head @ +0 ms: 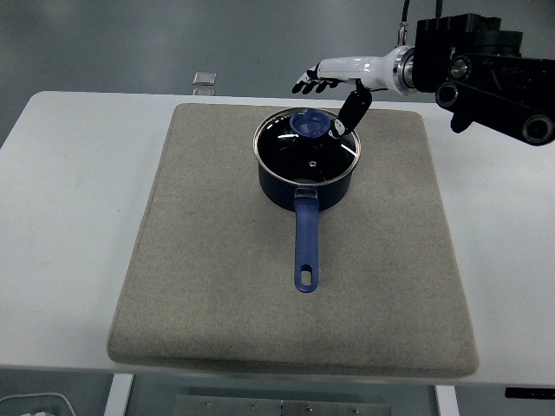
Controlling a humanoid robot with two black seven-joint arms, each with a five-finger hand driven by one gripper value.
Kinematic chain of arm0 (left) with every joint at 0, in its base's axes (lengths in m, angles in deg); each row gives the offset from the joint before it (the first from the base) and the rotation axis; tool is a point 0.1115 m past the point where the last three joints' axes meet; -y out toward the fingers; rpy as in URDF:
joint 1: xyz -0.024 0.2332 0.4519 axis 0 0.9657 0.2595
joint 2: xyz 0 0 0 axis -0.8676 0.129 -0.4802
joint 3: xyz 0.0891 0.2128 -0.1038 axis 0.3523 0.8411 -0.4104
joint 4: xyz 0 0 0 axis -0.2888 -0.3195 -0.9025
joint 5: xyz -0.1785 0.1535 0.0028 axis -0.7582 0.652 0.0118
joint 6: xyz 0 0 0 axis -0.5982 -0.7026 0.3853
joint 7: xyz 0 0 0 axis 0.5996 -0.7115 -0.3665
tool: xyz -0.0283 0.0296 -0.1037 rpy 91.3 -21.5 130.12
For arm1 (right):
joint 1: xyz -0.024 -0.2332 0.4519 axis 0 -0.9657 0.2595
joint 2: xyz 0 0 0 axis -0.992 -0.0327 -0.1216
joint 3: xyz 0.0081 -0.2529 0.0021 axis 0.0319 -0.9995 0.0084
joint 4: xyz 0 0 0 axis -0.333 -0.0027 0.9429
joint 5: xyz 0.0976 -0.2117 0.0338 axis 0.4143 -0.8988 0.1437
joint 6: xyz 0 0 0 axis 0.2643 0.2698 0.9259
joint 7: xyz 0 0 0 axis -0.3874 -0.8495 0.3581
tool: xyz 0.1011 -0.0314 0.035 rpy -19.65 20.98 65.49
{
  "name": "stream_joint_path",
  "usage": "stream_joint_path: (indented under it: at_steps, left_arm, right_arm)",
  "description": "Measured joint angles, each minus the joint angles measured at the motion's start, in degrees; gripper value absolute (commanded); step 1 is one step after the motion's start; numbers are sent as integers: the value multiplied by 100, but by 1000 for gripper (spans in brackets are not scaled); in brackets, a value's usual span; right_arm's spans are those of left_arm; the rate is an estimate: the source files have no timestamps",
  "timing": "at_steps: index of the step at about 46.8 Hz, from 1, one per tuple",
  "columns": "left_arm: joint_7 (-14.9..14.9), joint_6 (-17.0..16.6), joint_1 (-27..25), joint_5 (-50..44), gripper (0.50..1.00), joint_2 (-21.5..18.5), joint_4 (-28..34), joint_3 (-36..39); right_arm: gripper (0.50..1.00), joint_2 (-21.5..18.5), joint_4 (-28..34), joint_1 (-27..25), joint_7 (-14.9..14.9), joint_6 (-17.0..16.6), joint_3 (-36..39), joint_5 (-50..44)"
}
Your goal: Lift the pot lid and place it to the right of the pot.
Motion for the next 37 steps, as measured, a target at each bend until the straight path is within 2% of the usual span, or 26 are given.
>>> stream_joint_path:
  at_steps: [9, 18, 27, 37]
  left_arm:
    - [0, 0, 0, 0, 1000, 0, -7, 0]
    - [0, 0, 1, 0, 1000, 0, -5, 0]
    - [0, -1, 0, 0, 1000, 0, -3, 0]
    - [0, 0, 0, 0, 1000, 0, -1, 0]
  right_arm:
    - [913, -141, 15, 19, -1, 255, -227, -238]
    - [901, -200, 17, 19, -3, 297, -272, -263]
    - [834, -259, 36, 19, -3, 306, -348, -263]
    - [795, -328, 93, 19, -3, 306, -430, -263]
